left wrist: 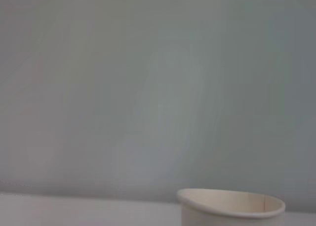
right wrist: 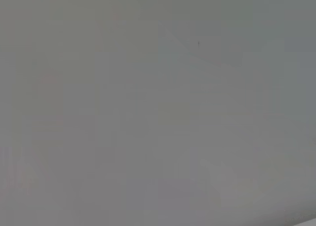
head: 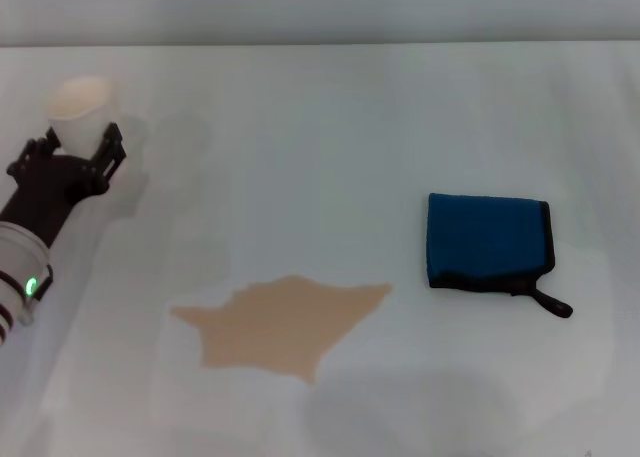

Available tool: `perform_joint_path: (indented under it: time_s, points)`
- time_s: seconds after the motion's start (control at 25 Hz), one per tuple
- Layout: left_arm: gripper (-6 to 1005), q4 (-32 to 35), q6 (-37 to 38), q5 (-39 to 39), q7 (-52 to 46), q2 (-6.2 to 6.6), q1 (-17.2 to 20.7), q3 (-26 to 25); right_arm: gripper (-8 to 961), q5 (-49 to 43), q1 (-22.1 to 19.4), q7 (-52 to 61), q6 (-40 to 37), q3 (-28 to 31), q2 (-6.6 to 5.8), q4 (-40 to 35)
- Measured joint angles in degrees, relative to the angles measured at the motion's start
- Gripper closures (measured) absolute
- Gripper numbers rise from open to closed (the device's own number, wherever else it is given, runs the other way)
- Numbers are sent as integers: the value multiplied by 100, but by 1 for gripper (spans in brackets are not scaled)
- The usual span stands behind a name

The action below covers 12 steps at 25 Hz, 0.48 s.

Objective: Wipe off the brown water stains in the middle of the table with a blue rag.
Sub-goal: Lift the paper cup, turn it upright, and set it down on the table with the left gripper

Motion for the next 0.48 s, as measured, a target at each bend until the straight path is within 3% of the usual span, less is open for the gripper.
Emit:
perform_joint_path:
  time_s: [0.16,0.48]
  points:
    - [268,171,-413,-12,12,-6,-59,0,129,1,-15,0,-2,2,2,0]
    - [261,218,-489,19,300,-16,-66,1,130,2,-15,0,-16,3,12,0]
